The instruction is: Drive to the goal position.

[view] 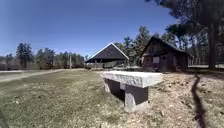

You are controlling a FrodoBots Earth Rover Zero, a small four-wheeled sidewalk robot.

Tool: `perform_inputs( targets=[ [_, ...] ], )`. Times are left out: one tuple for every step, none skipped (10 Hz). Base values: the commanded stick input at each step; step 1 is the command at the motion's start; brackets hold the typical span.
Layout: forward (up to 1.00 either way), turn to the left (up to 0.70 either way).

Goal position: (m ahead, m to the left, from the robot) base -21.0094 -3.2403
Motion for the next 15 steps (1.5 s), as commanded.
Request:
perform_inputs(
  targets=[
    [0.06, 0.13],
    [0.06, 0.13],
    [0.06, 0.13],
    [-0.03, 0.28],
    [-0.35, 0.16],
    [-0.67, 0.04],
    [-0.70, 0.03],
    [-0.70, 0.03],
    [-0.70, 0.03],
    [-0.70, 0.03],
    [-0.70, 0.03],
    [-0.70, 0.03],
    [-0.70, 0.03],
    [-0.70, 0.03],
    [-0.70, 0.03]
  ],
)
